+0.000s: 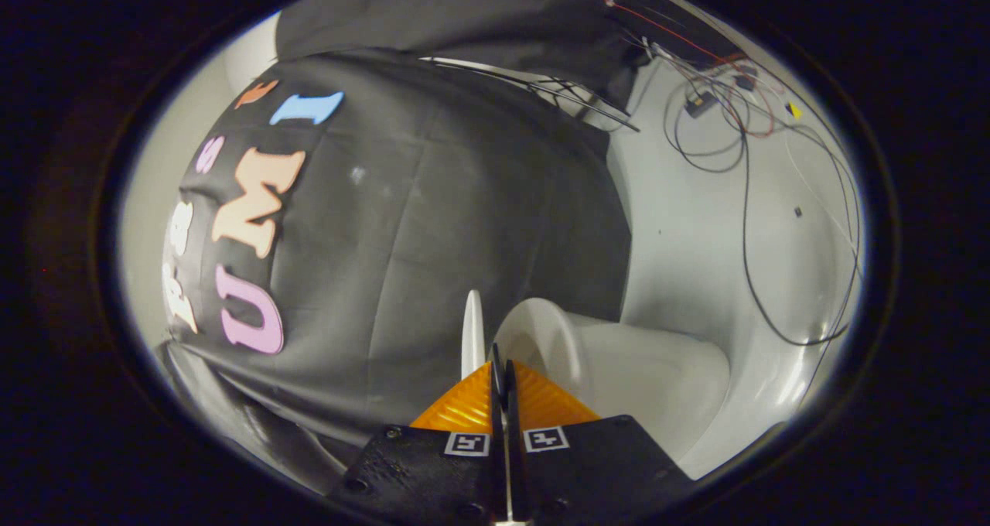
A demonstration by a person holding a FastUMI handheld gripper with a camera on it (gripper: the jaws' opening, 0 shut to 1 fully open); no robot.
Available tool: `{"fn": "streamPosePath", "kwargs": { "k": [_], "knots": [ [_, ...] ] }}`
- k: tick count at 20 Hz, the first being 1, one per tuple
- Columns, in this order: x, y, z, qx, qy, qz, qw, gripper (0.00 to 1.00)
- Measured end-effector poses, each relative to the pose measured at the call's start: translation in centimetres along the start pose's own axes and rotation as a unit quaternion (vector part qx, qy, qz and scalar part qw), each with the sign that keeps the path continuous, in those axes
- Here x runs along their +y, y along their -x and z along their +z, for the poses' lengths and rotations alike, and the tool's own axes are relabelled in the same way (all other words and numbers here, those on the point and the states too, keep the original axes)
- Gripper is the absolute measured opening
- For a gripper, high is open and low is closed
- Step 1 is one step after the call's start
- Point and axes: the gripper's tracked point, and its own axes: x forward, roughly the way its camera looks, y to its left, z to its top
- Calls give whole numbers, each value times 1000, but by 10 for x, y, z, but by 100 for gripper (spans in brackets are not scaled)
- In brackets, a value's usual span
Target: Open the toilet lid.
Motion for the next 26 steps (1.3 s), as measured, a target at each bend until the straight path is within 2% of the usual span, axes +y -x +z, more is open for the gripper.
{"fn": "streamPosePath", "kwargs": {
  "k": [3,6,9,15,18,21,26],
  "knots": [
    [52,12,-3,-2,83,18,996,2],
    [103,24,-13,0,181,32,983,2],
    [150,34,-29,0,261,52,964,3],
    [213,44,-65,18,408,38,912,5],
    [246,44,-94,29,461,52,886,7],
    [284,40,-130,46,498,86,862,8],
    [324,42,-186,67,532,147,831,8]
  ]
}}
